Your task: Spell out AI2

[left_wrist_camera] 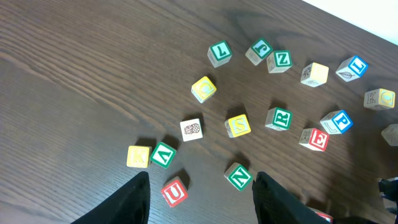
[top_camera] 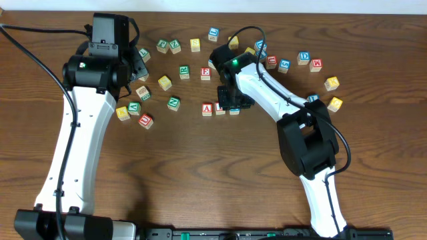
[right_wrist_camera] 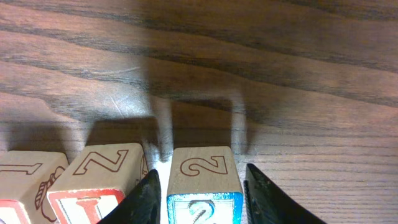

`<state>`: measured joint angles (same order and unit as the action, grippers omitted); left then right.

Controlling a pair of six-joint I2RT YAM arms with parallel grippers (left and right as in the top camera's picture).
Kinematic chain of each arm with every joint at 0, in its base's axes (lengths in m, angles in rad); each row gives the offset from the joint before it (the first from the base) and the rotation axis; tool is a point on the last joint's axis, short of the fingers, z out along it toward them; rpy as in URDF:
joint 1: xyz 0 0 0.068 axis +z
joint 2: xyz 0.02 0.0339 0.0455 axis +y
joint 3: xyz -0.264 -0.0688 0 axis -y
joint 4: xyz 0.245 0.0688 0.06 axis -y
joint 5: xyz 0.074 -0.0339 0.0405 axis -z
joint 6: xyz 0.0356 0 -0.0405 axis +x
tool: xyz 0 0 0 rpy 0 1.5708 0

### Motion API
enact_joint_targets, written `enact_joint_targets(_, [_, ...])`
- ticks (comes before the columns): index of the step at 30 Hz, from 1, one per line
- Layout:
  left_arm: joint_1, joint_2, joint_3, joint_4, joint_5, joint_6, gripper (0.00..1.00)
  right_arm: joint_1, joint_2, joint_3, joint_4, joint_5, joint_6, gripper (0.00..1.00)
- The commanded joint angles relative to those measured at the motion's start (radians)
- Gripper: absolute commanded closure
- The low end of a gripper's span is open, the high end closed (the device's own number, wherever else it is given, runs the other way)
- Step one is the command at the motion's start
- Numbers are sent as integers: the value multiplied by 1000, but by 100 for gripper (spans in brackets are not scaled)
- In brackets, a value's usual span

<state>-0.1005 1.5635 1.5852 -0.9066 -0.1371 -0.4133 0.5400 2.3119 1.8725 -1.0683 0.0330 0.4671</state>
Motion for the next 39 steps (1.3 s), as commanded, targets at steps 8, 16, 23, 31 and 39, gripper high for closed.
enact_joint_targets(8, [5, 8, -11, -2, -6, 16, 48, -13, -60, 113, -72, -6, 11, 59])
enact_joint_targets(16, [-2, 9, -21, -59, -5, -10, 55, -93, -168, 116, -171, 18, 3, 63])
enact_joint_targets(23, [-53, 23, -108, -27, 68, -10, 85, -159, -158, 42, -182, -3, -20, 99])
enact_joint_targets(31, [-136, 91, -156, 23, 76, -10, 92, -136, -158, -114, -19, -55, -19, 99])
enact_joint_targets(39, [-196, 217, -157, 55, 112, -10, 93, -126, -158, -225, 102, -74, -19, 99])
